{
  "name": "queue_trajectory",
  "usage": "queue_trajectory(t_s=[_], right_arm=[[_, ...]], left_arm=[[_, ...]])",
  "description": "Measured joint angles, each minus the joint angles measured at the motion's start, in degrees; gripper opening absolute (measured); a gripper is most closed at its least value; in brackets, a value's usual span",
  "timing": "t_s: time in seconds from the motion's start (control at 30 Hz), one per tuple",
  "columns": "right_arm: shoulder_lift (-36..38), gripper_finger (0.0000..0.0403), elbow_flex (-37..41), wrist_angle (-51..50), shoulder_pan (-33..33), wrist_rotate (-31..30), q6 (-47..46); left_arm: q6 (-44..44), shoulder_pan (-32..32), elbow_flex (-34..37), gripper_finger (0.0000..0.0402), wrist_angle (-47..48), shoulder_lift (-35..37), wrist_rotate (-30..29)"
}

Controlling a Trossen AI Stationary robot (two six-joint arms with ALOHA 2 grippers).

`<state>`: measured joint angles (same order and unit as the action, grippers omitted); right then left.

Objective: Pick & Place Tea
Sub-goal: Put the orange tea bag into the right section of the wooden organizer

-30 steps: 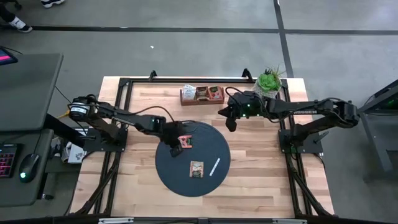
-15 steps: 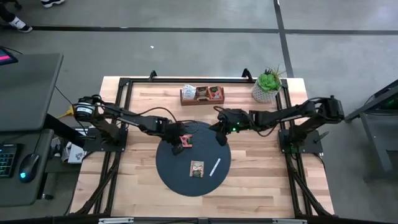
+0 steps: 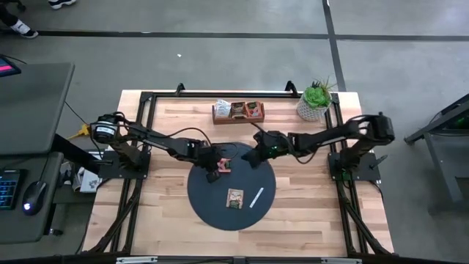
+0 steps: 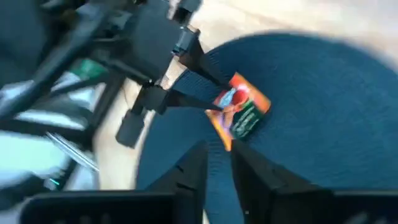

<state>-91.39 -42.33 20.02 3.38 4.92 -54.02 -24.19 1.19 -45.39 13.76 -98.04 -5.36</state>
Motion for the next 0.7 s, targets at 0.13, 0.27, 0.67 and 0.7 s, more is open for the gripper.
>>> queue_trajectory(t_s=[0.13,0.27,0.67,0.7], right_arm=[[-6.40,0.0113,0.00,5.72,0.00,0.71,-11.97],[-11.81,0.0158,0.02,13.05,0.04,1.22,-18.25],[-20.02,0.0206,-11.00,3.83,0.02,1.97,-18.38],[-20.29,0.0206,-12.21,1.75,0.02,1.95,-17.81]], left_arm=[[0.50,0.00,0.19,0.0131,-1.36,-0.18,-1.09],[0.68,0.00,0.22,0.0131,-1.66,-0.20,-1.43],[3.69,-0.04,0.37,0.0131,-3.82,-0.40,-1.94],[3.95,-0.04,0.37,0.0131,-3.81,-0.40,-1.91]])
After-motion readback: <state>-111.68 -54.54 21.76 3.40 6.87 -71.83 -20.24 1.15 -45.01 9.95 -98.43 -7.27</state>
